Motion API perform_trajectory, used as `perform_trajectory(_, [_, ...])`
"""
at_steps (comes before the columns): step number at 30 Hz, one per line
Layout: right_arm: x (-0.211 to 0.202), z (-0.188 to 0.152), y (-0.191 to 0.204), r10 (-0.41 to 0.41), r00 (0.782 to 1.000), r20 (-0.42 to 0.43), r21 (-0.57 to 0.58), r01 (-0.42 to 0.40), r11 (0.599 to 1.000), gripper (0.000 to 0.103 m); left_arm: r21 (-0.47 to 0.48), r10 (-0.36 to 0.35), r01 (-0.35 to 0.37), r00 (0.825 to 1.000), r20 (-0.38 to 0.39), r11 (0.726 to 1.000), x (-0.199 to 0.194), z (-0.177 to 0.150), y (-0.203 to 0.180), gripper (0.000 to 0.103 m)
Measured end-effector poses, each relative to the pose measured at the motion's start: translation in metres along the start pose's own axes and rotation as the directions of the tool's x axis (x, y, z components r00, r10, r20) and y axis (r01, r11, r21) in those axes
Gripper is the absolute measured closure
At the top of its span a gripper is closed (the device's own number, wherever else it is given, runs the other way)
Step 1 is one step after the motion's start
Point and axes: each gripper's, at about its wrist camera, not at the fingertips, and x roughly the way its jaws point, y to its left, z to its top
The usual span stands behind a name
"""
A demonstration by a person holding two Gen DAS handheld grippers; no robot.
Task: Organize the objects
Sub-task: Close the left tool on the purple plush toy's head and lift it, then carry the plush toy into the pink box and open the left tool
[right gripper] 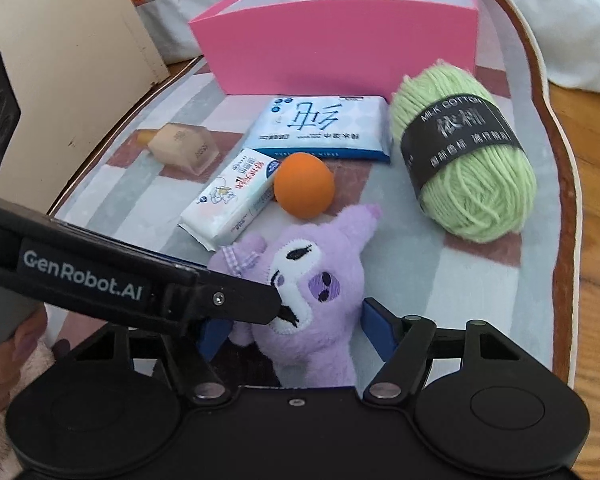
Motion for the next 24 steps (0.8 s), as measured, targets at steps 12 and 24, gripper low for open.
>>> perform_trajectory(12, [-0.044,0.009,0.020,0.005,1.000,0.028,0.012,-0.006,1.000,0.043,0.042,-0.047,0.044,0.995,0.090,0.998,-0.062,-0.008,-0.016,0.053])
perform_trajectory(24, [-0.120,0.039,0.046,0.014,0.993,0.118,-0.029,-0.010,1.000,0.046,0.158,-0.065,0.033,0.978,0.199,0.987,-0.148,-0.001,-0.052,0.053])
